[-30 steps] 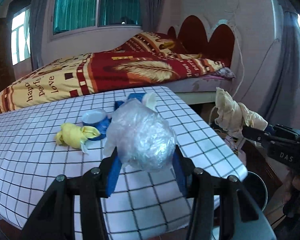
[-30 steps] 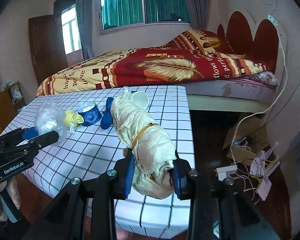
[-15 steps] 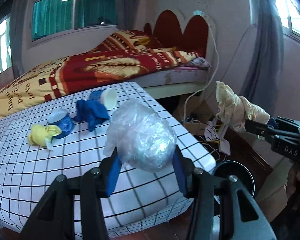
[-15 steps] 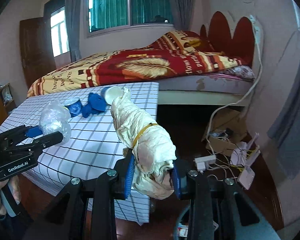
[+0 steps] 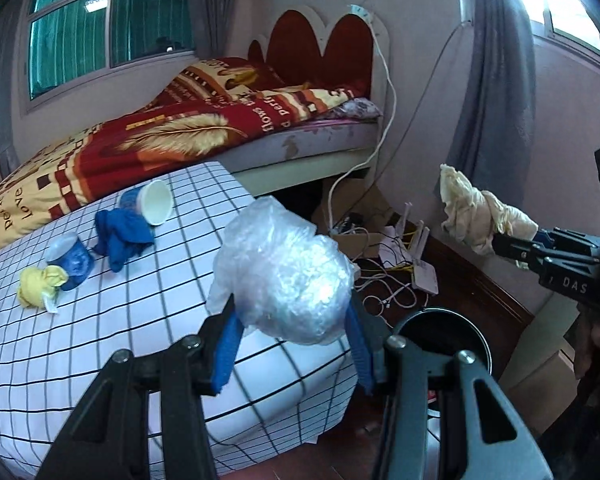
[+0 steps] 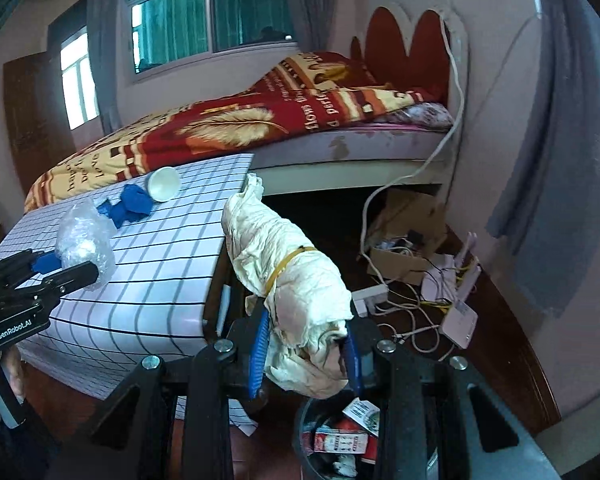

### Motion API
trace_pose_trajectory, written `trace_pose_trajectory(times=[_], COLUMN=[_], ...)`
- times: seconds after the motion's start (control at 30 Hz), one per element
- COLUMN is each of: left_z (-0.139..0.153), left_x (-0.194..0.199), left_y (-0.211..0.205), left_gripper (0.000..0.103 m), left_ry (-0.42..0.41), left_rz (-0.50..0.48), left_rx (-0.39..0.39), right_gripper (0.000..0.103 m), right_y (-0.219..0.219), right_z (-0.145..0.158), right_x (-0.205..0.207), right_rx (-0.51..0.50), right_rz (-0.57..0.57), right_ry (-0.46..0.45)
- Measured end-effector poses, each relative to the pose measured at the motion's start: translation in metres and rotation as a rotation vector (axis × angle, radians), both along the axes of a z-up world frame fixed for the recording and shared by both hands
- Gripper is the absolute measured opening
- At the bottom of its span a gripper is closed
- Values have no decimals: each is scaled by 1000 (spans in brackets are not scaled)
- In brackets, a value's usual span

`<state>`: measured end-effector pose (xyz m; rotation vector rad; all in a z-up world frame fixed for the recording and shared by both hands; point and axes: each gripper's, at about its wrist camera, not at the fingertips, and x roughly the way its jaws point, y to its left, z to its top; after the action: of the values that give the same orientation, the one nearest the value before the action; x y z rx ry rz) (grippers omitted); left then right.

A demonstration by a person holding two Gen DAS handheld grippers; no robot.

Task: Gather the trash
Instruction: 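Carry the plastic bag and beige cloth over the black bin and release both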

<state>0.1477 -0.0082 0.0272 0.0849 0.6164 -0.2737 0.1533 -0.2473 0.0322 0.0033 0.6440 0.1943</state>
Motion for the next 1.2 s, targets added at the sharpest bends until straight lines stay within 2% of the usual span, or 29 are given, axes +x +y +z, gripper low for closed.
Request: trace_pose_trajectory(times=[0.43,0.67,0.97,1.2], left_z=[-16,-31,-77,-124], left_x=[-1,-4,-8,-2], left_y=[-60,-96,-144,-171], left_gripper=[50,50,50,50], left_ry=[40,82,207,321], left_rz=[-120,-201,-310,-349], left_rx=[3,9,15,34], right_gripper=[34,34,34,34], right_y=[-61,-93,-121,-130], right_z=[-20,-44,-97,-137], right_x=[-17,-27,-27,-28], right_rx=[-21,-27,-25,-84], right_rz=[-118,-165,-190,-169], right_ry=[40,95,235,333])
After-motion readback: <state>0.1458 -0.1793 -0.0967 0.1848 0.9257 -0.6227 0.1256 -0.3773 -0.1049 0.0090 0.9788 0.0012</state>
